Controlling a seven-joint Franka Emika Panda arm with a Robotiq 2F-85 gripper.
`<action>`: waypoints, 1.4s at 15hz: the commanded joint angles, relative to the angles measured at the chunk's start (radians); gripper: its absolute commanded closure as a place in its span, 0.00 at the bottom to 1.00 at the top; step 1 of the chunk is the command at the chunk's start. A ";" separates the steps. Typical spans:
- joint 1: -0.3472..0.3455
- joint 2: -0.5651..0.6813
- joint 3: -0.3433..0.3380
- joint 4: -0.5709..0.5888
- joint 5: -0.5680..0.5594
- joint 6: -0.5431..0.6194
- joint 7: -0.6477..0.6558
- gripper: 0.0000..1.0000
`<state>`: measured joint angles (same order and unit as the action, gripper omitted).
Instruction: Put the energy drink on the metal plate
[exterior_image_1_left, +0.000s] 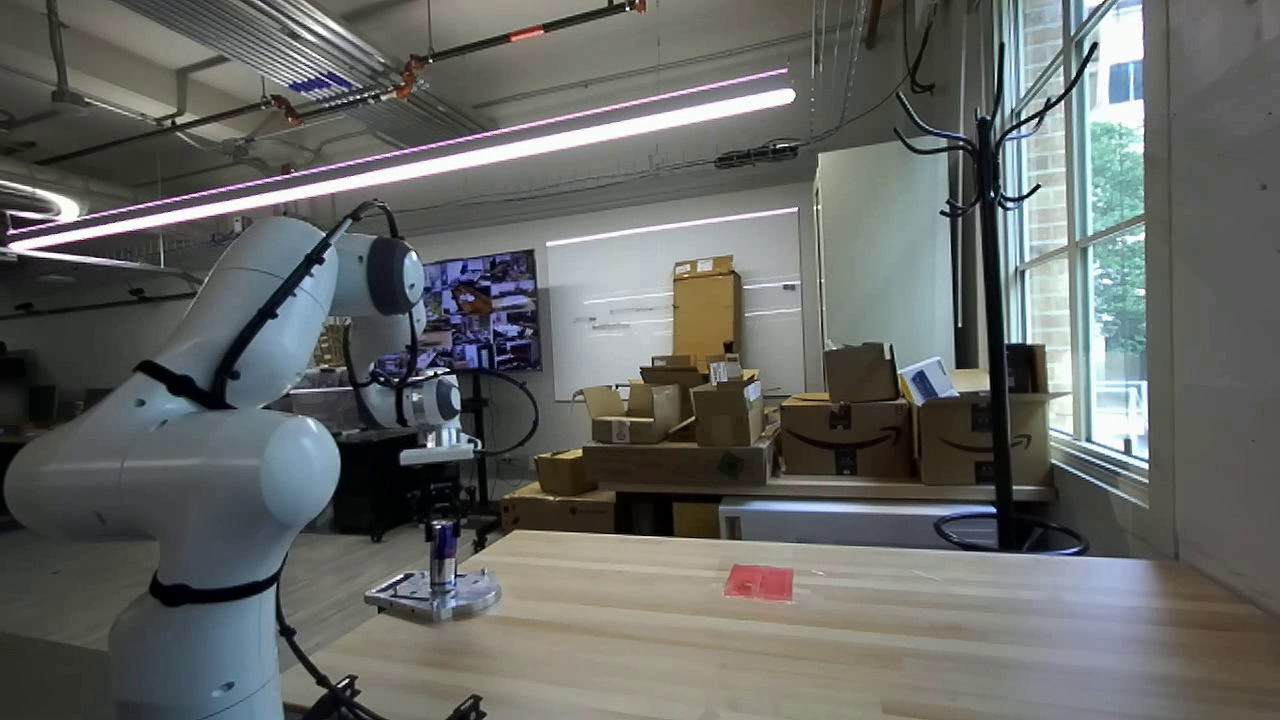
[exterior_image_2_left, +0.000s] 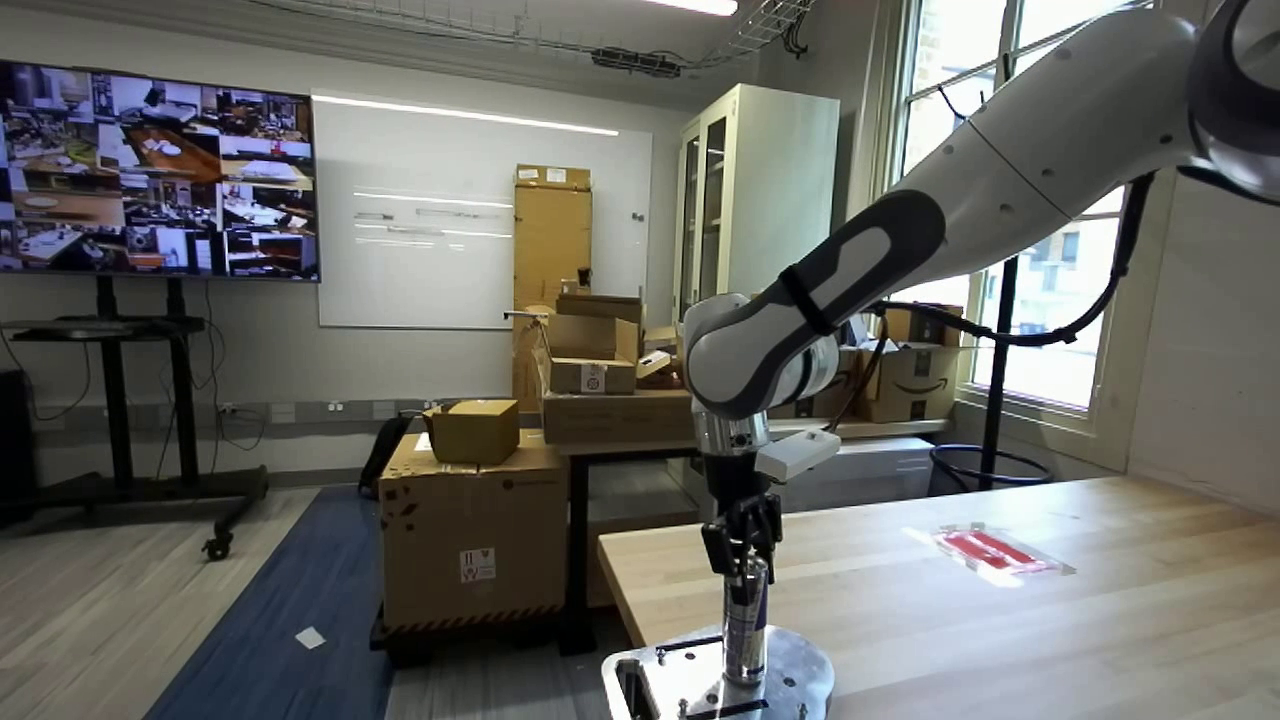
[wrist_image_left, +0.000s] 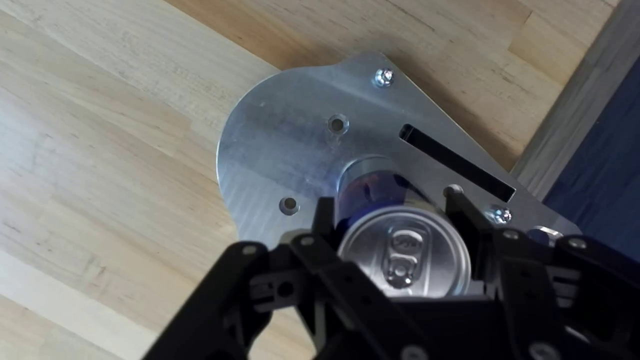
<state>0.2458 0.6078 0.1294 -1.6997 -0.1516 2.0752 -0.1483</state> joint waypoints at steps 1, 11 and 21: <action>-0.027 -0.009 0.022 -0.008 0.019 0.016 -0.029 0.15; -0.061 -0.217 0.012 -0.153 0.033 0.043 -0.012 0.00; -0.233 -0.497 -0.100 -0.415 0.196 0.144 0.019 0.00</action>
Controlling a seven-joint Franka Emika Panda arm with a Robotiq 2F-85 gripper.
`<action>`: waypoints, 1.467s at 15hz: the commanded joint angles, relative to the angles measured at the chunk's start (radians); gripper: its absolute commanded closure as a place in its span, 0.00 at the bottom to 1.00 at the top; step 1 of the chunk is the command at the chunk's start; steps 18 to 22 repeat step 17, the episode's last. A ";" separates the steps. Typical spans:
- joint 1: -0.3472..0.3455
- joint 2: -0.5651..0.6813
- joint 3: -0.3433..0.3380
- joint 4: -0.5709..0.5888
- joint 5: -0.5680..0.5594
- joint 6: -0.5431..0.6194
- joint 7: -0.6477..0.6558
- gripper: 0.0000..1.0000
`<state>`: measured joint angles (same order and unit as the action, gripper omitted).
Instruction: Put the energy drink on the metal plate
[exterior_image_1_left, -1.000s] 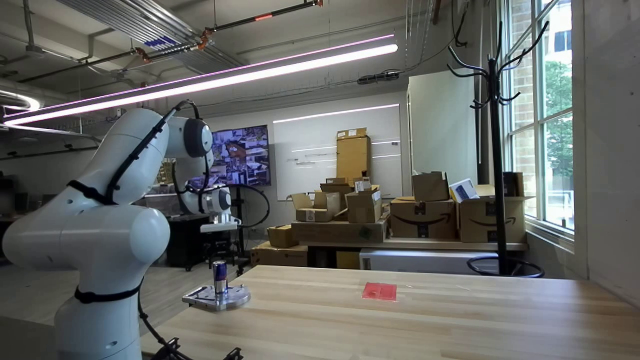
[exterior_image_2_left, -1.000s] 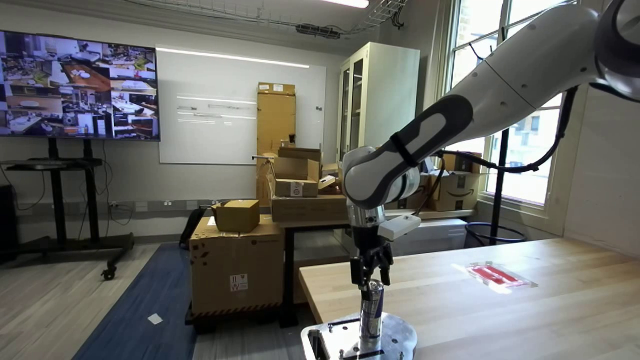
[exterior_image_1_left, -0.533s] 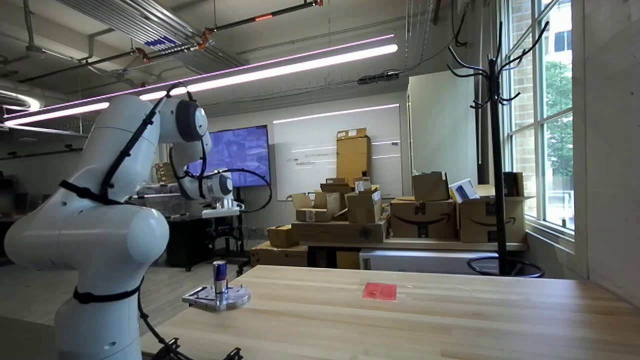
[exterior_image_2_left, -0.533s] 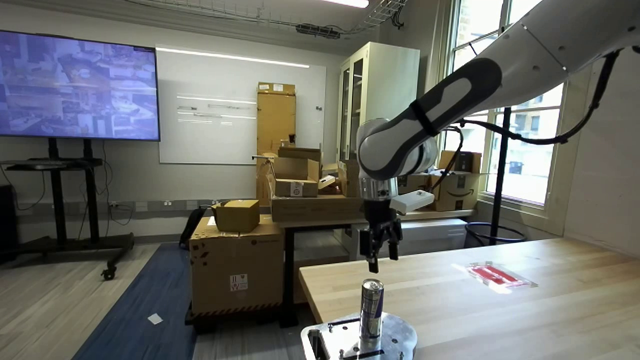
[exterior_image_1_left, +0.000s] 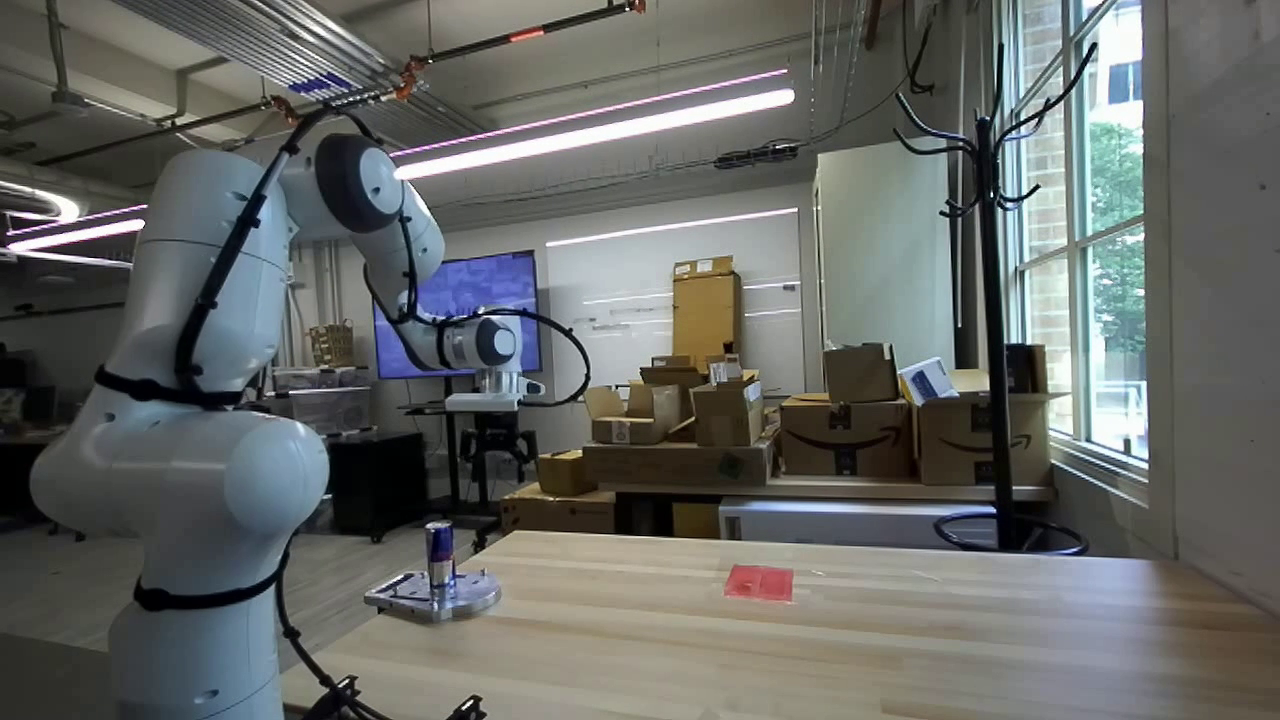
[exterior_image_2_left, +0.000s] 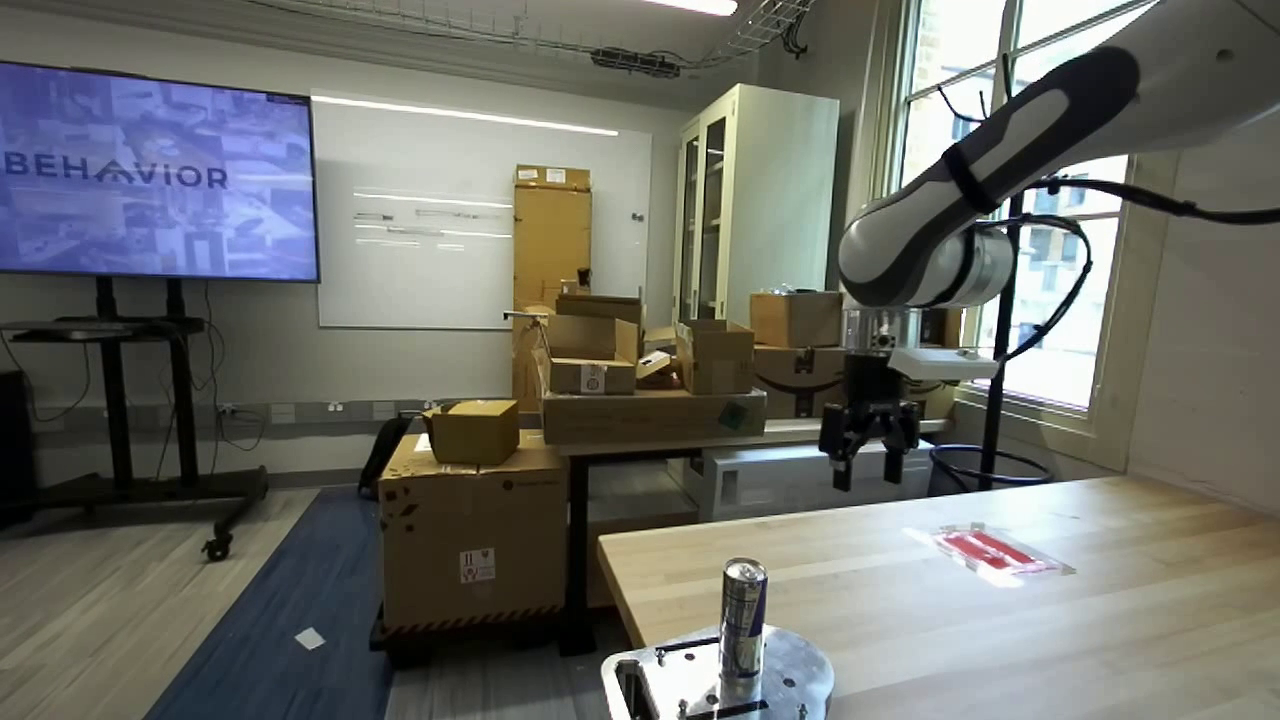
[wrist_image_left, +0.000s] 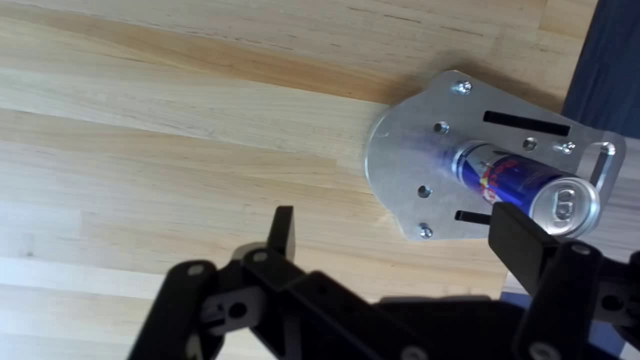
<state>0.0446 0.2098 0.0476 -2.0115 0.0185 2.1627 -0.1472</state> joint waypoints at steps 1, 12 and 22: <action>-0.039 -0.123 -0.031 -0.131 0.018 0.081 0.025 0.00; -0.045 -0.186 -0.065 -0.213 0.005 0.131 0.043 0.00; -0.045 -0.187 -0.065 -0.215 0.005 0.134 0.044 0.00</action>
